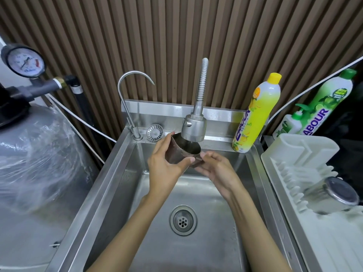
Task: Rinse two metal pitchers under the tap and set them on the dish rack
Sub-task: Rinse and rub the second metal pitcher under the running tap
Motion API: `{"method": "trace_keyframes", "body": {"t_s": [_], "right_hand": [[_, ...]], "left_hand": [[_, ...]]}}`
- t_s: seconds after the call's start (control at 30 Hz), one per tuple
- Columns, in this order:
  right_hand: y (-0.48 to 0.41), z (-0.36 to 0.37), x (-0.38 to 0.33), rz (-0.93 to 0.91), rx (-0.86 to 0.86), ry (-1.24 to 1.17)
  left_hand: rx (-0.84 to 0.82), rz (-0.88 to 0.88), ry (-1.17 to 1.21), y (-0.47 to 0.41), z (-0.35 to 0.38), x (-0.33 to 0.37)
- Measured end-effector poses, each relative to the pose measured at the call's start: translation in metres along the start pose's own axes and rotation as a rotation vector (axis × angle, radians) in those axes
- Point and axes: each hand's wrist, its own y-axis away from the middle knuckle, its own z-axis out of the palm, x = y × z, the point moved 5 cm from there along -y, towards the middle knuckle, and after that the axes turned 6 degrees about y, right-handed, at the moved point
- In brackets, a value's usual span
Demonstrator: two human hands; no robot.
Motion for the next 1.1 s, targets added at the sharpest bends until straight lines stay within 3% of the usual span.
{"method": "trace_keyframes", "body": {"t_s": [0.13,0.3,0.53,0.6,0.7,0.9,1.1], "right_hand": [[0.006,-0.004,0.004,0.047,0.047,0.213],[0.015,-0.018,-0.016,0.014,0.181,0.463],[0.033,-0.021,-0.053,-0.207,0.398,0.849],[0.033,-0.02,-0.055,-0.253,0.408,0.788],[0.026,-0.018,-0.048,-0.251,0.316,0.486],[0.004,-0.011,-0.019,-0.085,0.028,0.137],[0.008,-0.005,-0.009,-0.025,0.053,0.286]], "left_hand": [[0.063,-0.051,-0.146,0.006,-0.01,0.006],[-0.095,-0.258,-0.089,0.007,-0.005,-0.011],[-0.3,-0.397,0.351,0.01,0.019,-0.024],[-0.29,-0.364,0.436,0.01,0.025,-0.021],[-0.19,-0.275,0.459,0.009,0.029,-0.016],[-0.019,-0.007,0.072,0.002,0.014,0.007],[0.046,-0.014,-0.195,0.002,-0.008,0.007]]}}
